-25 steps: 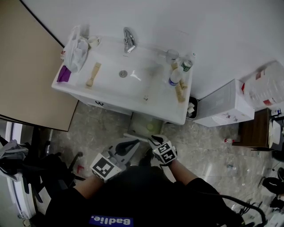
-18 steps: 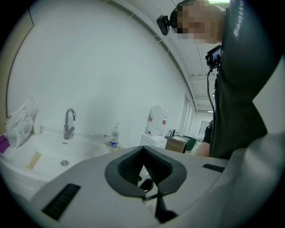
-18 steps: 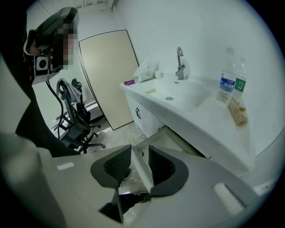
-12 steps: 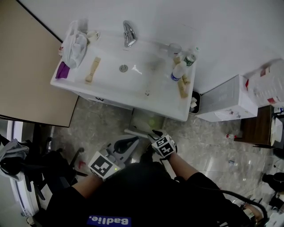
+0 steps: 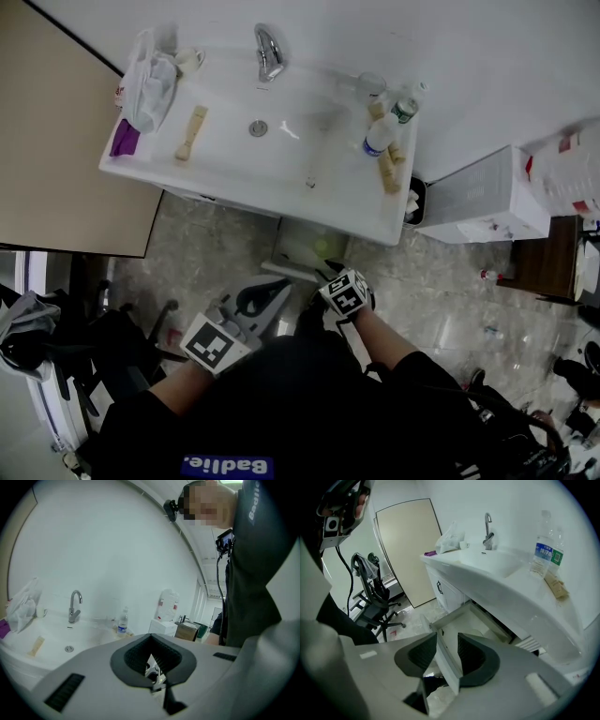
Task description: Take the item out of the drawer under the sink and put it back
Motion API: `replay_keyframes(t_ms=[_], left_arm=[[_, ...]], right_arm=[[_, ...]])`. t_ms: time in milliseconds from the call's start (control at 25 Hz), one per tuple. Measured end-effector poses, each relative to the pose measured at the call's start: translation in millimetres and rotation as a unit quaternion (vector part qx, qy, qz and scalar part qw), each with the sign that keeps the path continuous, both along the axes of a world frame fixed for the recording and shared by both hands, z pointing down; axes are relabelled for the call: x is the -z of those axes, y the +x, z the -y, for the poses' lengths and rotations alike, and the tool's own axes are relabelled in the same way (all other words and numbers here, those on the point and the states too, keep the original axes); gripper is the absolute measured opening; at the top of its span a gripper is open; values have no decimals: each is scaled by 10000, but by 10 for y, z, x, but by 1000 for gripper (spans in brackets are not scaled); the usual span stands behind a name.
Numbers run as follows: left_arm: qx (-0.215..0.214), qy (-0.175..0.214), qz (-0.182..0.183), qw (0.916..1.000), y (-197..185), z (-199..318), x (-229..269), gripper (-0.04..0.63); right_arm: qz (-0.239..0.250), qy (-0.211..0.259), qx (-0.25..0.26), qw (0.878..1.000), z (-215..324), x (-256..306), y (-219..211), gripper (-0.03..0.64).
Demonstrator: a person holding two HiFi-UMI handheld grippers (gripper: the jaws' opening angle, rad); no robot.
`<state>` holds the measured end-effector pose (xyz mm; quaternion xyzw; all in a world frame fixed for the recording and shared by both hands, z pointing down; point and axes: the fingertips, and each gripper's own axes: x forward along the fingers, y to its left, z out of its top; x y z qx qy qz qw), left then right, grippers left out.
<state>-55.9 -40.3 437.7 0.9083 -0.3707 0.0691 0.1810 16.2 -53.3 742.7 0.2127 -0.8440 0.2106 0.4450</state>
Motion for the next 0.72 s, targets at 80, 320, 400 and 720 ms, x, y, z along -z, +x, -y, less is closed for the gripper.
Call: replay_keyframes(t_ms=[80,320,400,720], left_arm=[[5,8,4,10000,4,27,-6,6],[5,-2,22,10000,24,68,-13,6],[21,-35,43,10000,13,63,-34,6],[104,-161,123,9997,-52,19,-123,6]], right_arm=[[-65,-26,-36,10000,15,-69,11,135],[-299,-84,-3,9995,37,-315,26,138],[-391,-75,33,9992,55,-401,30,138],[-795,54,529,9954,132,-728,18,138]])
